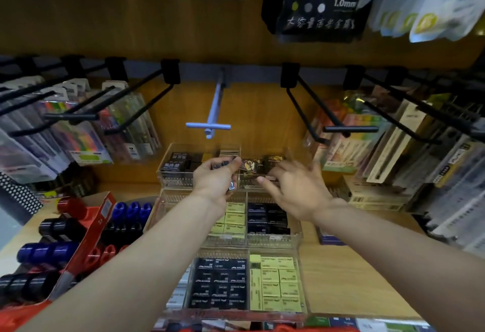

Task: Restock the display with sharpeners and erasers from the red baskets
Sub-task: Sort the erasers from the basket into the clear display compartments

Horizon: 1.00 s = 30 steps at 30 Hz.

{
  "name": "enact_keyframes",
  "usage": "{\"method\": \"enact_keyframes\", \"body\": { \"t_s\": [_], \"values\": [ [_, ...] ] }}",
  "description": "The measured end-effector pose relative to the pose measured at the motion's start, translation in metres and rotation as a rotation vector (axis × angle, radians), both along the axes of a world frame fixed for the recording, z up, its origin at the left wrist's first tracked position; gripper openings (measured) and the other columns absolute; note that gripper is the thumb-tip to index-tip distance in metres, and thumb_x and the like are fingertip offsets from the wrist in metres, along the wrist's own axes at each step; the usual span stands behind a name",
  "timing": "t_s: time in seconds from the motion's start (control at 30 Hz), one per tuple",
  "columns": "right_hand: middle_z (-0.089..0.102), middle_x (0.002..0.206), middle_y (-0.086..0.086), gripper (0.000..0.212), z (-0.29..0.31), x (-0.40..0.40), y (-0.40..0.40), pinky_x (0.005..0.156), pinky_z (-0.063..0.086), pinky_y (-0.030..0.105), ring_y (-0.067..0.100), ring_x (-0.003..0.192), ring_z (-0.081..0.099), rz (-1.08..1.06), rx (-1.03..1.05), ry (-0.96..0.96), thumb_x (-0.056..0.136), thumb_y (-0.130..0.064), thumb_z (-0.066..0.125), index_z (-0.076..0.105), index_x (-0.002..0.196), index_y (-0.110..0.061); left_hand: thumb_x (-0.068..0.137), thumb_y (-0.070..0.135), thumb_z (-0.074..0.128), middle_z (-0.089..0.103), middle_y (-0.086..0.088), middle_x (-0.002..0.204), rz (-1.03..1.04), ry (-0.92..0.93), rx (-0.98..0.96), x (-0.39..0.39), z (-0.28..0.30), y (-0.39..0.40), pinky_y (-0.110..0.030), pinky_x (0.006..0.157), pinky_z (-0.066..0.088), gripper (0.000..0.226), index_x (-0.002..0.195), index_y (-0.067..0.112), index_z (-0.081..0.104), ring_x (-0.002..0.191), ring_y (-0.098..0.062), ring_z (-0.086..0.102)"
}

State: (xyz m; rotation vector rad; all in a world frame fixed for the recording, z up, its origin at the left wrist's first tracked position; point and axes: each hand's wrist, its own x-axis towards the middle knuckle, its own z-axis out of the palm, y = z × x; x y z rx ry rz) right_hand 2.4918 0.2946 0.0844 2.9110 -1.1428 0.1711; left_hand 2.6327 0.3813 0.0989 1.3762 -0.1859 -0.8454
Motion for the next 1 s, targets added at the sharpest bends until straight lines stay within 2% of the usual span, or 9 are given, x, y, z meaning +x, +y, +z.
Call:
{"method": "enact_keyframes", "body": {
  "t_s": [0.23,0.3,0.37,0.43,0.53,0.6,0.77,0.87,1.0],
  "values": [
    [0.045,0.143,0.006,0.062,0.01,-0.002,-0.003,0.11,0.019,0.06,0.026,0.138,0.033,-0.072,-0.007,0.057,0.09,-0.072,0.032,0.066,0.117,-0.028,0.084,0.011,0.076,0.068,-0.004,0.077,-0.008,0.003,0.037,-0.001,0.006,-0.004,-0.024,0.054,0.051,0.026,0.109,0.008,0.067,0.058,-0.013,0.055],
    [0.04,0.147,0.004,0.063,0.01,-0.004,-0.003,0.111,0.022,0.057,0.025,0.139,0.031,0.01,0.029,-0.055,0.088,-0.068,0.047,0.049,0.137,-0.03,0.084,0.011,0.077,0.069,-0.005,0.08,-0.01,-0.009,0.054,0.002,0.007,-0.007,-0.024,0.054,0.051,0.025,0.107,0.009,0.067,0.059,-0.013,0.055],
    [0.04,0.147,-0.001,0.071,0.01,-0.003,-0.002,0.114,0.031,0.041,0.017,0.135,0.038,0.133,0.185,-0.293,0.086,-0.052,0.065,0.034,0.147,-0.031,0.084,0.013,0.077,0.068,-0.005,0.078,-0.028,-0.027,0.068,0.003,0.008,-0.01,-0.026,0.058,0.05,0.02,0.102,0.01,0.068,0.059,-0.014,0.056],
    [0.05,0.137,-0.005,0.068,0.012,0.001,0.001,0.104,0.039,0.022,0.008,0.119,0.05,0.193,0.289,-0.484,0.086,-0.037,0.072,0.041,0.145,-0.026,0.084,0.015,0.077,0.067,-0.003,0.075,-0.059,-0.044,0.073,0.001,0.009,-0.014,-0.024,0.055,0.049,0.013,0.094,0.013,0.068,0.058,-0.012,0.056],
    [0.063,0.122,-0.002,0.044,0.016,0.009,-0.001,0.099,0.046,0.024,0.01,0.107,0.058,0.192,0.203,-0.561,0.089,-0.025,0.07,0.061,0.131,-0.018,0.084,0.016,0.077,0.067,-0.001,0.072,-0.11,-0.056,0.063,-0.001,0.011,-0.016,-0.02,0.048,0.049,0.013,0.093,0.014,0.068,0.057,-0.011,0.056],
    [0.065,0.122,0.0,0.035,0.017,0.013,-0.005,0.1,0.046,0.027,0.014,0.112,0.06,0.118,0.174,-0.505,0.092,-0.025,0.066,0.064,0.126,-0.018,0.086,0.014,0.075,0.068,-0.002,0.076,-0.124,-0.082,0.047,0.004,0.011,-0.018,-0.025,0.056,0.052,0.016,0.099,0.013,0.066,0.06,-0.012,0.058],
    [0.064,0.12,0.007,0.029,0.021,0.036,-0.025,0.092,0.052,0.034,0.023,0.105,0.063,-0.177,0.29,-0.25,0.097,-0.025,0.06,0.062,0.123,-0.014,0.098,0.001,0.048,0.067,-0.012,0.105,-0.15,-0.051,-0.056,0.03,0.015,-0.023,-0.03,0.069,0.053,0.018,0.112,0.009,0.056,0.092,-0.024,0.061],
    [0.057,0.13,0.009,0.032,0.02,0.059,-0.034,0.096,0.049,0.032,0.025,0.116,0.057,-0.18,0.287,-0.167,0.098,-0.012,0.056,0.057,0.13,-0.014,0.098,-0.005,0.046,0.063,-0.011,0.096,-0.125,-0.003,-0.057,0.044,0.012,-0.025,-0.029,0.067,0.056,0.015,0.108,0.003,0.054,0.087,-0.021,0.062],
    [0.061,0.12,0.013,0.028,0.014,0.075,-0.037,0.095,0.051,0.039,0.03,0.109,0.06,-0.173,0.219,-0.126,0.096,-0.003,0.055,0.059,0.122,-0.008,0.097,-0.005,0.05,0.066,-0.011,0.091,-0.108,0.115,-0.128,0.055,-0.002,-0.023,-0.031,0.067,0.058,0.014,0.108,0.003,0.054,0.083,-0.017,0.067]
  ]
}}
